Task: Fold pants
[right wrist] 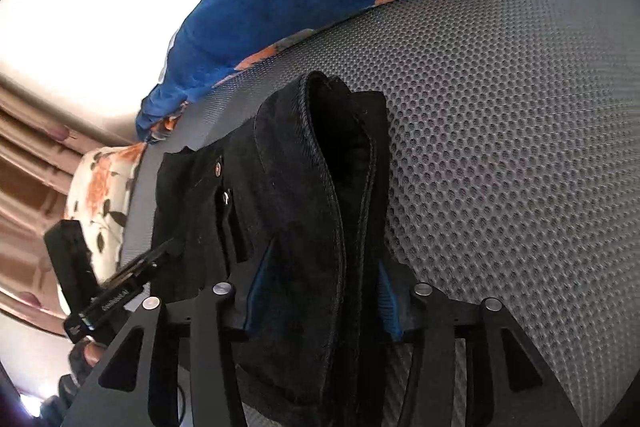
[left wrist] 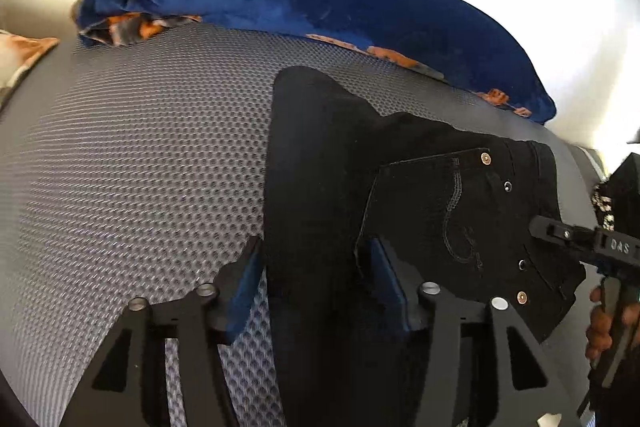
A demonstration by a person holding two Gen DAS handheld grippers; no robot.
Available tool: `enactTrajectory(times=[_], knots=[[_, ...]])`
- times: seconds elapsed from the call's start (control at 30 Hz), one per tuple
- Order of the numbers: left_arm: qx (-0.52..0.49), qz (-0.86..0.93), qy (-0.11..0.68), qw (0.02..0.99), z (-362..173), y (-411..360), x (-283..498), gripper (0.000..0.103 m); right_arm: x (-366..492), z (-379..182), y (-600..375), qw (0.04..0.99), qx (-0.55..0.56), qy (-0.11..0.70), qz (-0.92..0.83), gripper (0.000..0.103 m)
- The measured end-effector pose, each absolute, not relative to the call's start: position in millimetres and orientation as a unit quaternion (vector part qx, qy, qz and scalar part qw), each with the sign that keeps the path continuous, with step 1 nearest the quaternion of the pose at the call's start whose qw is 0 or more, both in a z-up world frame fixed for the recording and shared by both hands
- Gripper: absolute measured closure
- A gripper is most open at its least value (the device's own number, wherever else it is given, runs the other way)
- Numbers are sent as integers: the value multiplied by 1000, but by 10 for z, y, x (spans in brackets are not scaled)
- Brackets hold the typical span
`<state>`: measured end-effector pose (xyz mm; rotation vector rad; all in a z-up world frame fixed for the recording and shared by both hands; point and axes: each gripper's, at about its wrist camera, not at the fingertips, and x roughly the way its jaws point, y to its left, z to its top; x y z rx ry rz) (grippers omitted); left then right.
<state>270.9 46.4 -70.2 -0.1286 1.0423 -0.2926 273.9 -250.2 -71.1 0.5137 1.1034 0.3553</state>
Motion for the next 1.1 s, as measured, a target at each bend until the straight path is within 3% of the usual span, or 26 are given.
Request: enactTrajectory(times=[0.17, 0.5, 0.67, 0.97, 1.1], knots=[[-39, -111, 495, 861, -592, 433, 2438, 48, 2515, -590, -2426, 821, 197, 517, 140, 52], [-15, -71, 467, 881, -196, 533, 1703, 29, 2012, -330, -2402, 841, 158, 503, 121, 50], [-15, -45, 457, 888, -76, 563, 1329, 28, 1659, -232, -2299, 855, 119, 494, 107, 48], [-6, -1, 436, 900, 37, 507, 758, 20, 952, 92, -2060, 896, 72, 435, 62, 15], [-15, 7, 432, 902, 51, 498, 601, 19, 756, 169, -1976, 899, 58, 431, 49, 10]])
